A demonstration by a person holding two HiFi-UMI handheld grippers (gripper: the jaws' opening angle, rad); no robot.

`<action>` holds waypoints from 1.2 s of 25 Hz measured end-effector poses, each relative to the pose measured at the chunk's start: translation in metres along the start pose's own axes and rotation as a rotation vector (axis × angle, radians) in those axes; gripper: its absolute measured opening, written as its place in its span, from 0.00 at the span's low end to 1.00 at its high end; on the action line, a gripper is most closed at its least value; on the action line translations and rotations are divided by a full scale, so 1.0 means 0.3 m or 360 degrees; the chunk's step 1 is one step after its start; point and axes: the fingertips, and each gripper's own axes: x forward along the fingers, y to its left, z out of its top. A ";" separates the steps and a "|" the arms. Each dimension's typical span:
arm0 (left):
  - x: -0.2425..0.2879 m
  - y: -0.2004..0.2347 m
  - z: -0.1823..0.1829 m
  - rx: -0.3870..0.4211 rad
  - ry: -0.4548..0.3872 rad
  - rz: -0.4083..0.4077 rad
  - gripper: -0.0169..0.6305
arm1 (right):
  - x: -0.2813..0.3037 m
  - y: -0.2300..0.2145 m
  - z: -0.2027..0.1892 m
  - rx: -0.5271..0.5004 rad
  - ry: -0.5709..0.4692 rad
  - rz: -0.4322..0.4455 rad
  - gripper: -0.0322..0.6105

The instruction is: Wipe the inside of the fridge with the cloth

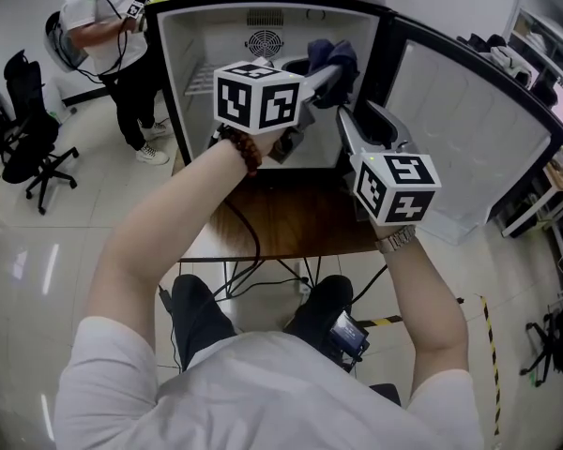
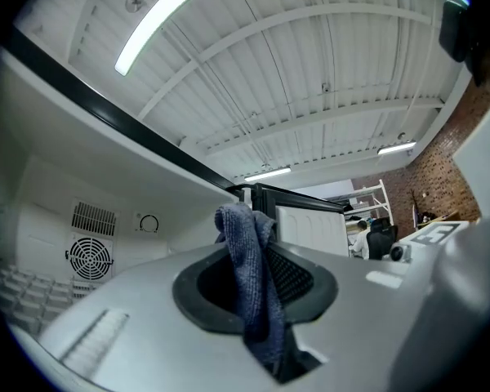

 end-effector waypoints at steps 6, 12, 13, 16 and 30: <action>-0.104 -0.002 -0.058 -0.0031 0.0018 -0.0121 0.14 | 0.051 0.048 -0.008 -0.0048 0.0014 0.0122 0.44; -0.173 0.001 -0.106 -0.0076 0.0074 -0.0221 0.14 | 0.095 0.132 -0.049 -0.0103 0.0054 0.0301 0.45; -0.185 -0.002 -0.115 -0.0083 0.0092 -0.0243 0.14 | 0.102 0.146 -0.057 -0.0109 0.0062 0.0325 0.46; -0.213 -0.007 -0.132 -0.0105 0.0136 -0.0291 0.14 | 0.119 0.183 -0.071 -0.0116 0.0083 0.0401 0.47; -0.360 0.016 -0.299 -0.0223 0.0243 -0.0345 0.14 | 0.125 0.380 -0.190 -0.0208 0.0025 0.0646 0.38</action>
